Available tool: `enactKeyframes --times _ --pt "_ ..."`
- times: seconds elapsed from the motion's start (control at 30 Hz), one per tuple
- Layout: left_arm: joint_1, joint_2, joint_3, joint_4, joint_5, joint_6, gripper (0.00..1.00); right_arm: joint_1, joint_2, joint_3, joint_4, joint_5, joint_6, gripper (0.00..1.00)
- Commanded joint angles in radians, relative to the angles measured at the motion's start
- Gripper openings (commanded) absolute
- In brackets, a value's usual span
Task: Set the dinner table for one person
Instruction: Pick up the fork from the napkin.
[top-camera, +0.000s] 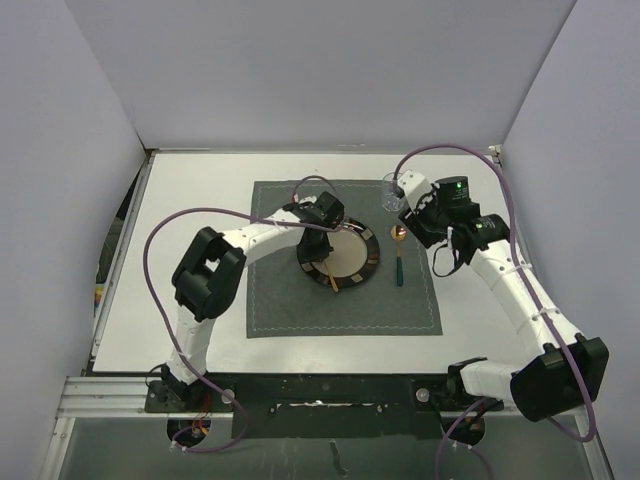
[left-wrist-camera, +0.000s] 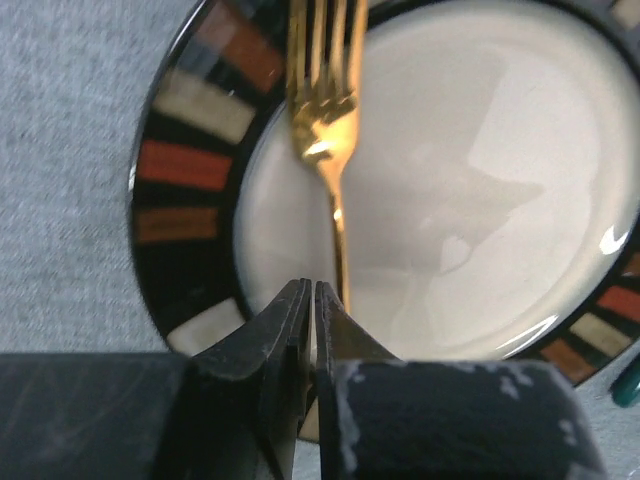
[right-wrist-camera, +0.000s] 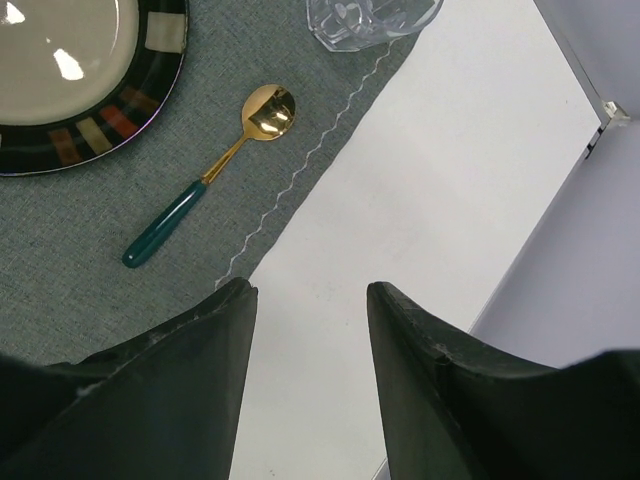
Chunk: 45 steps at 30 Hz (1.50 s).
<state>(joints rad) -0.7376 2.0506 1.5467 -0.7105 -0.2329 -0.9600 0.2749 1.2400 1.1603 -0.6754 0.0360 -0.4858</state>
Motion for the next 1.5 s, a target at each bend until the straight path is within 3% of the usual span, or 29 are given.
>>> enactKeyframes --times 0.0,0.17,0.37,0.6,0.9,0.97,1.07,1.17,1.2,1.23,1.37,1.47 --pt "0.009 0.045 0.126 0.056 0.026 0.068 0.08 -0.015 0.002 0.009 0.004 -0.015 0.012 0.49" --pt "0.006 -0.023 0.117 0.082 0.031 0.085 0.15 -0.021 0.012 -0.008 0.01 -0.002 0.005 0.49" --pt "0.017 -0.134 0.039 0.074 0.024 0.091 0.09 -0.025 0.034 -0.008 0.016 0.012 -0.007 0.49" --pt "0.029 -0.065 0.038 0.1 0.063 0.072 0.08 -0.03 0.045 -0.01 0.011 0.001 -0.003 0.49" --pt "0.029 0.059 0.15 0.084 0.146 0.041 0.11 -0.044 0.016 -0.039 0.001 -0.014 -0.005 0.49" --pt "0.029 0.078 0.171 0.078 0.159 0.03 0.25 -0.048 0.013 -0.045 0.0 -0.021 -0.005 0.49" --pt "0.029 0.08 0.177 0.049 0.156 -0.009 0.28 -0.059 0.01 -0.051 0.002 -0.028 -0.004 0.49" --pt "0.026 -0.01 0.081 0.095 0.106 -0.074 0.3 -0.066 0.008 -0.054 0.0 -0.03 -0.002 0.49" --pt "0.02 -0.052 0.041 0.133 0.076 -0.088 0.74 -0.067 0.005 -0.056 0.001 -0.031 -0.003 0.49" --pt "0.016 -0.088 0.009 0.151 0.049 -0.097 0.95 -0.071 0.003 -0.058 0.002 -0.032 -0.002 0.49" --pt "0.013 -0.138 0.02 0.103 -0.002 -0.086 0.98 -0.077 -0.001 -0.066 0.008 -0.036 -0.002 0.49" --pt "0.015 -0.137 0.026 0.114 0.012 -0.072 0.9 -0.078 0.005 -0.067 0.01 -0.034 -0.001 0.49"
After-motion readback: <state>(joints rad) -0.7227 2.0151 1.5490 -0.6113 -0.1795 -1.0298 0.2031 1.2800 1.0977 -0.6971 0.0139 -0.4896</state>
